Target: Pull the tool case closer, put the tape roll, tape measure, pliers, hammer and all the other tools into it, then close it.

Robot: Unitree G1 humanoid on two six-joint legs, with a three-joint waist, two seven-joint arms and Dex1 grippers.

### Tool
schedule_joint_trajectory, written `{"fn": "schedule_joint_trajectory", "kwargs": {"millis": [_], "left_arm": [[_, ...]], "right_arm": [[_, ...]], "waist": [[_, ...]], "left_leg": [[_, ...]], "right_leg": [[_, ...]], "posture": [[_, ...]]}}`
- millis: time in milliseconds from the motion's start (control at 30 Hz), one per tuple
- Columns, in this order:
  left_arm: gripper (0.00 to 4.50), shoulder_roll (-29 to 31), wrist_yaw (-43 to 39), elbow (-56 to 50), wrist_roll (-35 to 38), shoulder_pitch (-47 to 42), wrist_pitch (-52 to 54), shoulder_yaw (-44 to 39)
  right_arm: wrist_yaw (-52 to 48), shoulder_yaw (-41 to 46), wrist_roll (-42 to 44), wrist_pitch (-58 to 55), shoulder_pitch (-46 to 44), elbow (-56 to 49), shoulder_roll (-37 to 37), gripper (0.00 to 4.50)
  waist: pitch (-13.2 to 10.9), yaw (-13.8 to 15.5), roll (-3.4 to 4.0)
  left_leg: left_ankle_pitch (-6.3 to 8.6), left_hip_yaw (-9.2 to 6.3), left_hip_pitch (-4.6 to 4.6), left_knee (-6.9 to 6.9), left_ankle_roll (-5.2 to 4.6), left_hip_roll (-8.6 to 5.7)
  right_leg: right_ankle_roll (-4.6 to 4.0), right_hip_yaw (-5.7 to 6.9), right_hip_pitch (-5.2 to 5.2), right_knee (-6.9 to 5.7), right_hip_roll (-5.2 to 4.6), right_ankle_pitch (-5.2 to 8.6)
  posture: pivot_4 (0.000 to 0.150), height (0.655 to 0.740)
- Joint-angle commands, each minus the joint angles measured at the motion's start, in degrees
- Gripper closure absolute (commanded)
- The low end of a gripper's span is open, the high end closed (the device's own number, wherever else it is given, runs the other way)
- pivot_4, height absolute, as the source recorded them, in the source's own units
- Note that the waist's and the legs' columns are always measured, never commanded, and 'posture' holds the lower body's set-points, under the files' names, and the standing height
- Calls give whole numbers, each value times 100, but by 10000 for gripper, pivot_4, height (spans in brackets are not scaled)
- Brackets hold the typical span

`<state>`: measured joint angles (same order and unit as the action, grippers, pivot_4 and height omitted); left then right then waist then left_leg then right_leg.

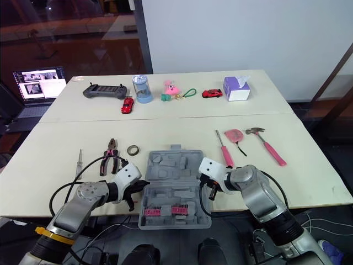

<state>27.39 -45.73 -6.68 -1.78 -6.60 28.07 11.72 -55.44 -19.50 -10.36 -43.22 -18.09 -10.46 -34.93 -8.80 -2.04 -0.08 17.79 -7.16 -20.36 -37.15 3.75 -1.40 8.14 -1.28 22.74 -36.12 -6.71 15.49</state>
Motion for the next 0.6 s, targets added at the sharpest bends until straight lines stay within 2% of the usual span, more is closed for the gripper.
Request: {"fn": "schedule_joint_trajectory", "kwargs": {"millis": [33, 267, 433, 500, 600], "left_arm": [[44345, 122, 7, 323, -39, 160, 30, 171], [44345, 429, 64, 750, -7, 155, -251, -95], [44345, 709, 37, 653, 149, 264, -312, -265], [44345, 912, -27, 463, 327, 414, -341, -535], [44345, 1348, -378, -96, 961, 851, -300, -1369]], "right_arm": [[41, -129, 61, 49, 63, 125, -92, 44310], [215, 114, 102, 323, 163, 524, -372, 44310], [261, 552, 406, 387, 265, 496, -558, 44310], [212, 995, 687, 419, 453, 273, -711, 44310], [32, 2163, 1463, 244, 919, -351, -899, 44310]], "waist": [[3, 0, -2], [6, 2, -2], [8, 1, -4], [7, -1, -4], [0, -30, -3]], "left_leg": [[0, 0, 1, 0, 0, 0], [0, 0, 5, 0, 0, 1], [1, 0, 8, 0, -1, 1], [1, 0, 7, 0, -2, 1], [3, 0, -5, 6, -6, 2]], "right_leg": [[0, 0, 0, 0, 0, 0], [0, 0, -5, 0, 0, 0], [0, 0, -9, 0, 0, 0], [0, 0, -8, 0, 0, 0], [-1, -2, 9, 0, 1, 1]], "posture": [[1500, 7400], [1500, 7400], [1500, 7400], [1500, 7400], [1500, 7400]]}}
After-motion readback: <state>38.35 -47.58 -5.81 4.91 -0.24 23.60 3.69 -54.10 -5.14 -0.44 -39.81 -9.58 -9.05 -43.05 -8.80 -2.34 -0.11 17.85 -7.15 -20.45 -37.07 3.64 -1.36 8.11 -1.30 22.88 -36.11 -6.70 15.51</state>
